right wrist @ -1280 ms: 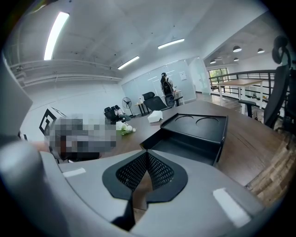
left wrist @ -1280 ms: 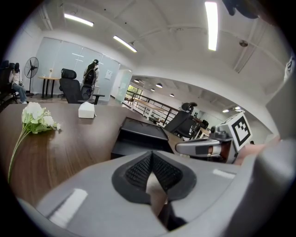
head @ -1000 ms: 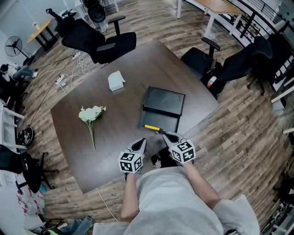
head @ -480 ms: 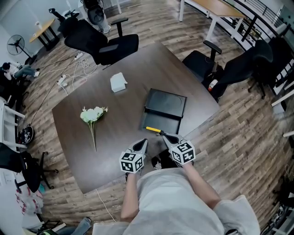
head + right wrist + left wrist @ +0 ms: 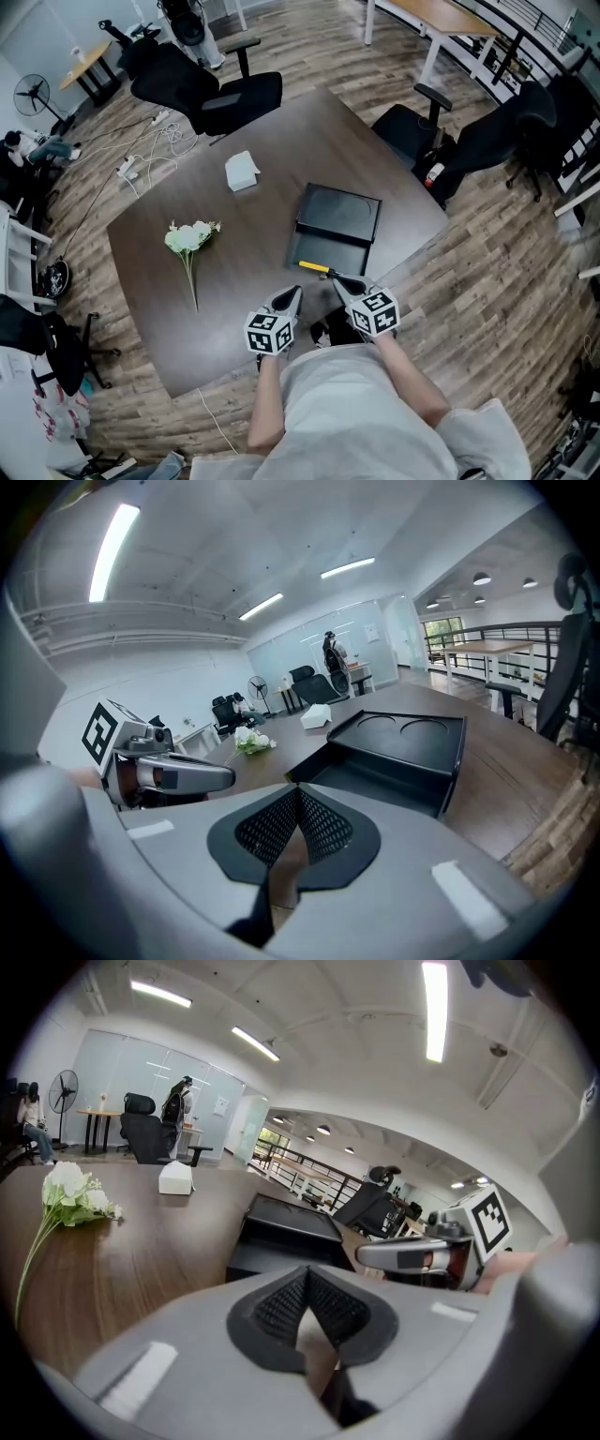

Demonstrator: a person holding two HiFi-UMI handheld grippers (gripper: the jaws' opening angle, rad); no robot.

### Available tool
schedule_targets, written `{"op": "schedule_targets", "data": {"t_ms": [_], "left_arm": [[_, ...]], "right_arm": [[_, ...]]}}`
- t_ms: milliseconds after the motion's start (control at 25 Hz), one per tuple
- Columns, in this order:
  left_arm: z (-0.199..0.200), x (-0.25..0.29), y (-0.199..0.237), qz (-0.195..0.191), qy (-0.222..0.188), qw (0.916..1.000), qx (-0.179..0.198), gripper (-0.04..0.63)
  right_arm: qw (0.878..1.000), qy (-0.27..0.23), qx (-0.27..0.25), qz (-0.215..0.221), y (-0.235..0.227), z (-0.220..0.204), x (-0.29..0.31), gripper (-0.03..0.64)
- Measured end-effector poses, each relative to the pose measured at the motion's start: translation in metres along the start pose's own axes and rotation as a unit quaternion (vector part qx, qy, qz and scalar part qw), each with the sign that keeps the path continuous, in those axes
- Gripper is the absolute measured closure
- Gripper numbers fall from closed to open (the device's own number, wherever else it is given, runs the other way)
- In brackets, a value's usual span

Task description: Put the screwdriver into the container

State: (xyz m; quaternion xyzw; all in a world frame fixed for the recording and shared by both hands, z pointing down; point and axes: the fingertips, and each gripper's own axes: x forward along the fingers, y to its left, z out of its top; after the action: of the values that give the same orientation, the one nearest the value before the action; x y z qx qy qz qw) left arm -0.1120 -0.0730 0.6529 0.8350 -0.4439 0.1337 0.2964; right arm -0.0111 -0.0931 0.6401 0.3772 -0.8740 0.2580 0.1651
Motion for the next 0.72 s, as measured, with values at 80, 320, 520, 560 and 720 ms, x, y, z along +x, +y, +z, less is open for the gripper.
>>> {"op": "schedule_targets", "data": {"t_ms": [80,320,520,560,720], "left_arm": [[0.0001,-0.0012,0.0009,0.001,-0.001,1.0,-0.002,0.541],[0.0,-0.0036,0.0033,0.002,-0.003,1.0,-0.008,0.54],[0.0011,-0.0017,0.0016,-0.001,-0.003,1.0,-0.008,0.541],[0.0013,-0.0008,0.0011,-0.002,-0.003,1.0,-0.007,0.541],[0.0045,0.0025,0.0007,-0.004,-0.002,1.0,-0.004,0.54]], "right_arm": [[1.0,0.002,-0.001,0.002,0.0012,0.0001,0.0011,0.617],[1.0,0.007,-0.004,0.005,0.0041,-0.0016,0.003,0.617],[1.0,0.008,0.0,0.001,0.0002,-0.0032,0.0007,0.615],[1.0,0.007,0.001,0.0,-0.0009,-0.003,0.0003,0.617],[1.0,0.005,0.002,-0.002,-0.0042,0.0007,0.0005,0.617]]}}
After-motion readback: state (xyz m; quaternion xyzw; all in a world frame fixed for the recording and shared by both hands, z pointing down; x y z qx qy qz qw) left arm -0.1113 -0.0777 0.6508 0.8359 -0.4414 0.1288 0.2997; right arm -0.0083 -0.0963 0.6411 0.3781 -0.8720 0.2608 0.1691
